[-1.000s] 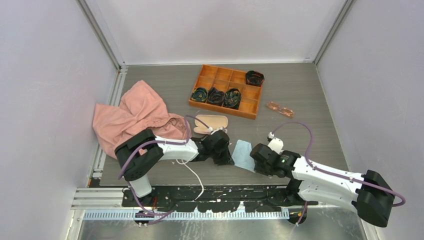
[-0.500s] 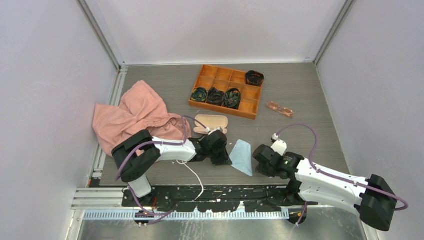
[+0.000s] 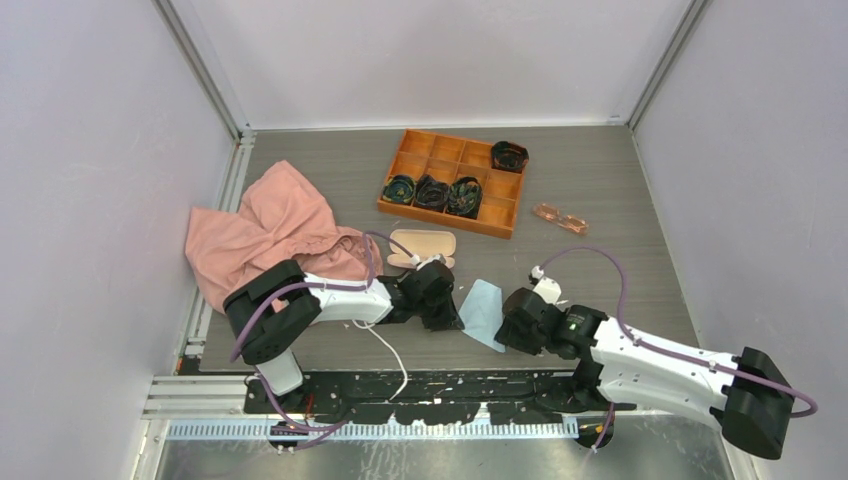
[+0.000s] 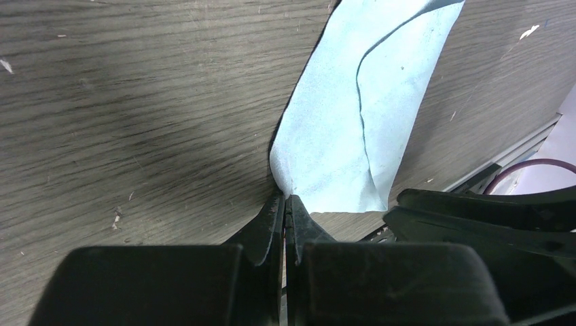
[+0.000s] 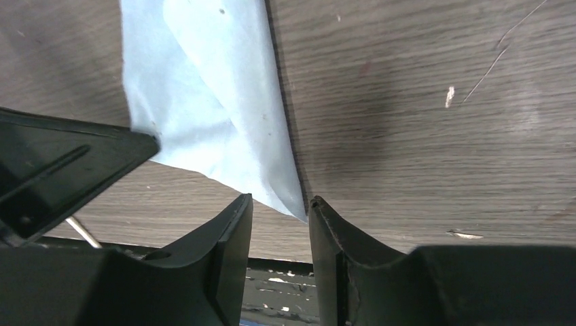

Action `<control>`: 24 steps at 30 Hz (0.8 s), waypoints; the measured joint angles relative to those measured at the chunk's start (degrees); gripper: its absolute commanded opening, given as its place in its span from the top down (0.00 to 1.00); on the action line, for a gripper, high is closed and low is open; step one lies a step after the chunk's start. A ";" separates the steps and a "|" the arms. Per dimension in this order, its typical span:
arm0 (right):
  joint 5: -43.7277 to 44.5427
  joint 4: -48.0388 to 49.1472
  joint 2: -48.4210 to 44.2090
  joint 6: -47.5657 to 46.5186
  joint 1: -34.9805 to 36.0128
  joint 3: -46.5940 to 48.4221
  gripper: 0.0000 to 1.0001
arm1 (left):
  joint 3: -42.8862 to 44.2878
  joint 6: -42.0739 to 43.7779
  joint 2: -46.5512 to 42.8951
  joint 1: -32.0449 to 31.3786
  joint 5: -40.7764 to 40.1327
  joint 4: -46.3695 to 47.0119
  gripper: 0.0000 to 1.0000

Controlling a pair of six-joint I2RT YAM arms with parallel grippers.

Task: Organize the sunglasses
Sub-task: Fold the glasses cleaning cloth at the center of the board.

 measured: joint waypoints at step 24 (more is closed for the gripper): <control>0.37 6.03 9.03 1.31 3.56 0.07 0.73 | 0.02 0.15 0.00 0.04 0.04 -0.02 1.00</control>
